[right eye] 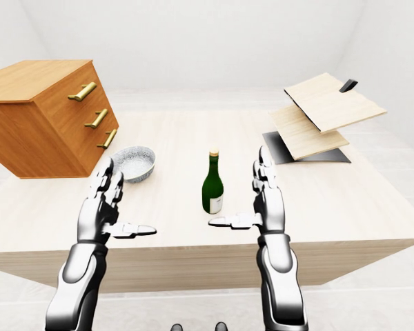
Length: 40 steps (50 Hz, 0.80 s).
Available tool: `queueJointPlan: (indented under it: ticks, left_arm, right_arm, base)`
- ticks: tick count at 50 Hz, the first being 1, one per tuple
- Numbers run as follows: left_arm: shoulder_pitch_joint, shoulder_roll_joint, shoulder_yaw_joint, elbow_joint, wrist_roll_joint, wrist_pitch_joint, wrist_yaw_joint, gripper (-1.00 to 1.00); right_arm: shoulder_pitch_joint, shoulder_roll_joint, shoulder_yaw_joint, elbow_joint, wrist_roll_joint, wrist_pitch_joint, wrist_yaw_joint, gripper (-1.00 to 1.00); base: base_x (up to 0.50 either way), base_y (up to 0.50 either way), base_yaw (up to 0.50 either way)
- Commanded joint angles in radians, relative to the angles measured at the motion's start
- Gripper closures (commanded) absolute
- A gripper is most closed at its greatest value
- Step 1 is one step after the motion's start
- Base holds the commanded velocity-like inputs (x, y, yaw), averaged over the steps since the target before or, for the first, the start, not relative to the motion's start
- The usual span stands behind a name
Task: Put the wine bottle on the wine rack.
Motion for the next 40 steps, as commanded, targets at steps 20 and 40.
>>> queueJointPlan:
  ticks: [20, 40]
  left_arm:
    - [0.055, -0.009, -0.043, -0.217, 0.042, 0.0, 0.007, -1.0]
    - [0.074, -0.008, -0.065, -0.218, 0.047, 0.0, 0.003, -1.0]
  right_arm:
    - [-0.001, 0.016, 0.009, -0.076, 0.05, 0.0, 0.007, -1.0]
    - [0.031, 0.017, 0.026, -0.077, 0.077, 0.0, 0.033, -1.0]
  base:
    - [-0.3, -0.26, 0.0]
    - [-0.06, -0.5, 0.0]
